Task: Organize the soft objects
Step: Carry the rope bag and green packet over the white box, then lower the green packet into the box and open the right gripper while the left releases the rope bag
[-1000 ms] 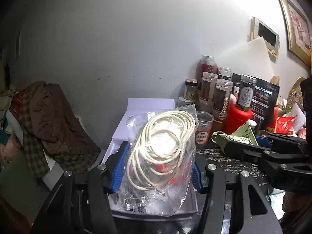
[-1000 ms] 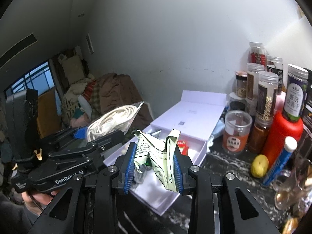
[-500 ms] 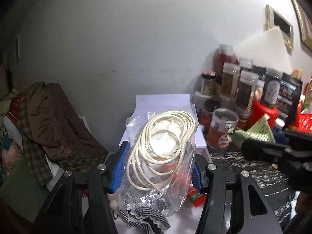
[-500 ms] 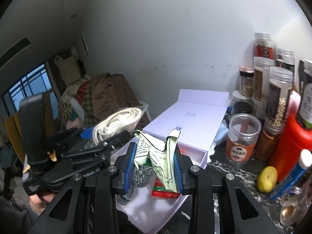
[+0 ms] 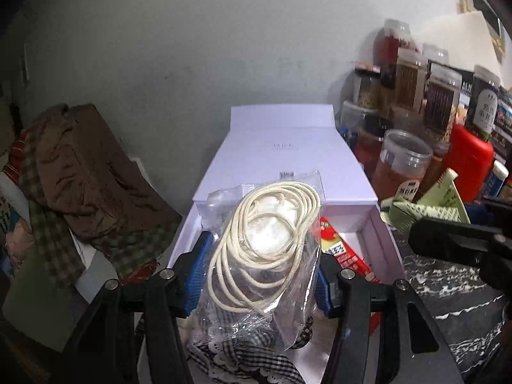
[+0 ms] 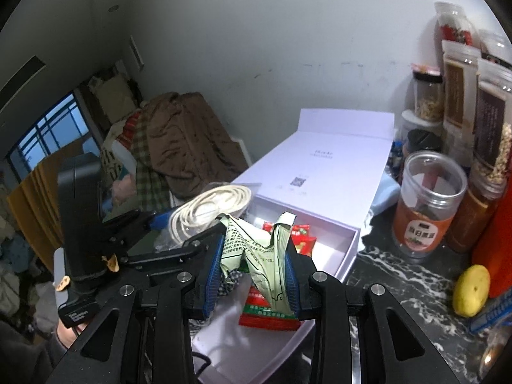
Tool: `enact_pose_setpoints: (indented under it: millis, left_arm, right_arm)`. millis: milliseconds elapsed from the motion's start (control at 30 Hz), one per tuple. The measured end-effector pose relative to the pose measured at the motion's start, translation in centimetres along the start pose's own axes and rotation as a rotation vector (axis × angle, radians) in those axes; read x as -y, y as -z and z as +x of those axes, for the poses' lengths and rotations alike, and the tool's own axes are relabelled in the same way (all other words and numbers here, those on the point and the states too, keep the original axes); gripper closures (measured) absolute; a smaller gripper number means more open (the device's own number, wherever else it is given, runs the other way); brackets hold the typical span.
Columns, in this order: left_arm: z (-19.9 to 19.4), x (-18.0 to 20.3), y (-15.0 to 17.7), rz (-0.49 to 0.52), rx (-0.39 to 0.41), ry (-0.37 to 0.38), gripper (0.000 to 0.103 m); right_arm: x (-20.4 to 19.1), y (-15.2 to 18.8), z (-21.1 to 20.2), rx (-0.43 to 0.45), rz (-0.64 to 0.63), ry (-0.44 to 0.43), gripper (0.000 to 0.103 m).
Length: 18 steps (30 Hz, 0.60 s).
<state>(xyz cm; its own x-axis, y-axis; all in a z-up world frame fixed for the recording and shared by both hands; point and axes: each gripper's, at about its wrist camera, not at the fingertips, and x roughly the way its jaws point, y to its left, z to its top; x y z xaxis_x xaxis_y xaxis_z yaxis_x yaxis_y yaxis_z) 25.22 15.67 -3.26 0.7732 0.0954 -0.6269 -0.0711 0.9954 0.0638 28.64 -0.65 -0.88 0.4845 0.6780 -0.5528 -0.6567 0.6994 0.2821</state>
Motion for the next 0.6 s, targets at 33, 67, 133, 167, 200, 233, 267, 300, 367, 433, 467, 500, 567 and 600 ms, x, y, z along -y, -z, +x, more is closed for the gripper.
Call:
enact_pose_setpoints:
  millis: [33,67,133,167,200,233,267,300,367,433,467,500,567,600]
  left_arm:
    - [0.3,0.0,0.1,0.003,-0.008,-0.004,0.048]
    - [0.6,0.0,0.3,0.004,-0.018,-0.009,0.048]
    - [1.2,-0.1,0.6,0.000,-0.041,-0.012,0.048]
    - [1.6,-0.3,0.8,-0.005,-0.054,-0.010,0.048]
    - [1.9,-0.5,0.9,-0.008,-0.063,-0.009,0.048]
    - [2.2,-0.6,1.1,-0.010,-0.074,-0.010,0.048]
    - [2.6,-0.8,1.3,-0.012,-0.089,-0.015,0.048]
    - [2.9,-0.9,1.5,-0.013,-0.097,-0.017,0.048]
    - [3.5,-1.1,1.8,-0.016,-0.115,-0.021,0.048]
    - [3.7,-1.2,1.8,-0.021,-0.127,-0.020,0.048]
    - [3.7,-1.3,1.8,-0.028,-0.124,-0.015,0.047]
    - [3.8,-1.4,1.8,-0.030,-0.130,-0.015,0.047]
    - [4.2,-1.6,1.8,-0.039,-0.155,-0.017,0.047]
    - [4.2,-1.7,1.8,-0.044,-0.160,-0.018,0.047]
  right_arm:
    - [0.1,0.0,0.3,-0.010,0.001,-0.001,0.069]
    - [0.3,0.0,0.7,-0.017,0.003,0.001,0.069]
    - [0.4,0.1,1.5,-0.030,0.005,0.008,0.069]
    - [0.5,0.1,1.8,-0.037,0.007,0.013,0.069]
    - [0.6,0.2,2.2,-0.042,0.007,0.015,0.069]
    - [0.7,0.3,2.6,-0.049,0.008,0.016,0.069]
    - [0.8,0.3,3.0,-0.054,0.010,0.017,0.069]
    - [0.9,0.4,3.2,-0.058,0.011,0.018,0.069]
    - [1.0,0.6,3.7,-0.064,0.008,0.024,0.069]
    - [1.0,0.7,4.0,-0.062,0.005,0.032,0.069]
    - [1.1,0.7,4.3,-0.065,0.004,0.033,0.069]
    - [1.1,0.7,4.4,-0.068,0.005,0.033,0.069]
    - [1.0,0.7,4.8,-0.072,0.001,0.040,0.069]
    - [1.0,0.7,5.0,-0.073,-0.004,0.045,0.069]
